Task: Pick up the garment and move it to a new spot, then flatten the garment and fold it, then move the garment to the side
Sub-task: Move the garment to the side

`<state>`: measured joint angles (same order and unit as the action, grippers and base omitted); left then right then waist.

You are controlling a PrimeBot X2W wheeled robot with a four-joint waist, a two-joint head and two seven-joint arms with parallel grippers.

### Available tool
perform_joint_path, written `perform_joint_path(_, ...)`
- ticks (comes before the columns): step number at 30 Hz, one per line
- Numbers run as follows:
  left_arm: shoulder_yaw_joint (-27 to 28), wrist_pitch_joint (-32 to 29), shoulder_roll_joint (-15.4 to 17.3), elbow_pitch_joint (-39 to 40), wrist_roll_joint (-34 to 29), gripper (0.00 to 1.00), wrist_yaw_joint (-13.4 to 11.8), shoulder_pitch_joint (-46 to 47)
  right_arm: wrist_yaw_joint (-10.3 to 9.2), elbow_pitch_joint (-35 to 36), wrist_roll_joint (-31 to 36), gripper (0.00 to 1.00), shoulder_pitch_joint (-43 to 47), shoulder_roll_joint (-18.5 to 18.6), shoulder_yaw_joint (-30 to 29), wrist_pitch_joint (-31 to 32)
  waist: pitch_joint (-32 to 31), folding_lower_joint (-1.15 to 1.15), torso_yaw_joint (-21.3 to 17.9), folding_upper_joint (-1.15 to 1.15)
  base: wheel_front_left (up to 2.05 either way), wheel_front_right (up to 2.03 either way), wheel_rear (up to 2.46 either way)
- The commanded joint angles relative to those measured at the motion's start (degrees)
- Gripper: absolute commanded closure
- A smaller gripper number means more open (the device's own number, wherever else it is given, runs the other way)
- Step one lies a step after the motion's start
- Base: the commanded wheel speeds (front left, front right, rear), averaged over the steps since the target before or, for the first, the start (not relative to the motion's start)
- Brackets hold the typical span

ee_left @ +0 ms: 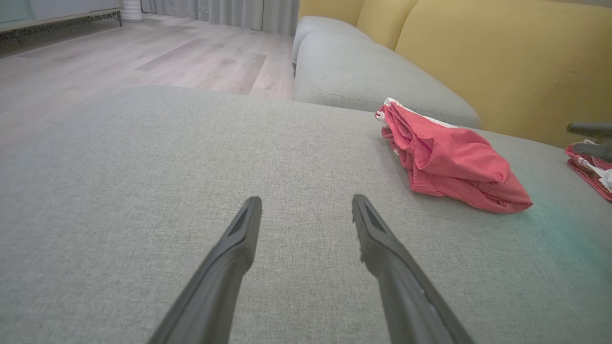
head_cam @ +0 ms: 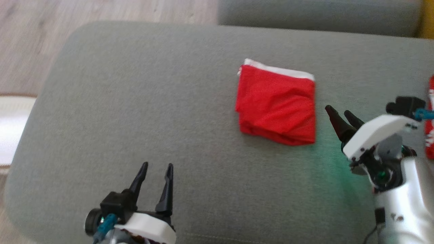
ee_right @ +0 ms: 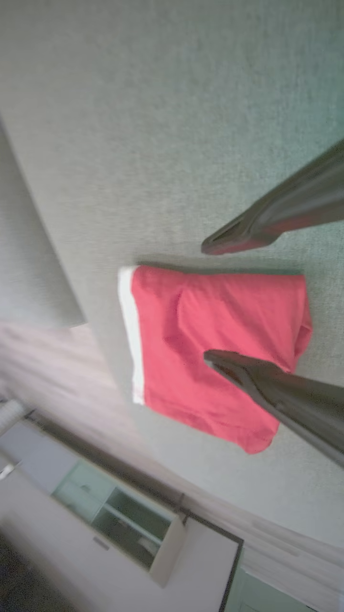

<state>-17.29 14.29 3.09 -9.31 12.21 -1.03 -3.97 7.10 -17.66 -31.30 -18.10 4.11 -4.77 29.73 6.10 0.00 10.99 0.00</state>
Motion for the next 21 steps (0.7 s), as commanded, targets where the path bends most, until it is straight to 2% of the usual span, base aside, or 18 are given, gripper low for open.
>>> perform_joint_path(1, 1.1, 0.7, -0.2, 1.7, 0.5, 0.00, -0.5, 2.1, 0.39, 0.5, -0.4, 0.00, -3.3, -0.1, 0.4, 1.9, 2.7, 0.00, 2.8, 0.00, 0.00, 0.00, 0.00)
perform_joint_path(5, -1.1, 0.7, -0.2, 1.7, 1.7, 0.00, -1.3, 3.6, 0.39, -6.2, 2.1, 0.00, -9.3, -0.3, -3.6, 6.3, 5.1, 0.00, 5.7, 0.00, 0.00, 0.00, 0.00)
perform_joint_path(12, -3.1, 0.7, -0.2, 1.7, 2.7, 0.00, -2.5, 5.1, 0.39, -16.3, 7.2, 0.00, -15.8, -0.6, -8.9, 8.3, 7.3, 0.00, 8.9, 0.00, 0.00, 0.00, 0.00)
perform_joint_path(13, -3.2, 0.7, -0.2, 1.8, 2.8, 0.00, -2.7, 5.2, 0.39, -17.4, 7.3, 0.03, -16.5, -0.6, -9.2, 8.4, 7.4, 0.00, 8.9, 0.00, 0.00, 0.00, 0.00)
perform_joint_path(14, -3.3, 0.7, -0.2, 1.9, 2.9, 0.00, -3.0, 5.3, 0.39, -18.1, 7.1, 0.73, -17.2, -0.7, -9.6, 8.2, 7.5, 0.00, 8.8, 0.00, 0.00, 0.00, 0.00)
perform_joint_path(15, -3.2, 0.7, -0.2, 2.0, 3.0, 0.00, -3.3, 5.3, 0.39, -18.7, 6.6, 1.00, -17.8, -0.8, -9.9, 7.9, 7.5, 0.00, 8.5, 0.00, 0.00, 0.00, 0.00)
perform_joint_path(21, -2.0, 0.7, -0.2, 2.7, 3.0, 0.00, -4.2, 4.8, 0.39, -18.7, 2.3, 1.00, -19.0, -1.2, -8.7, 5.9, 7.2, 0.00, 3.5, 0.00, 0.00, 0.00, 0.00)
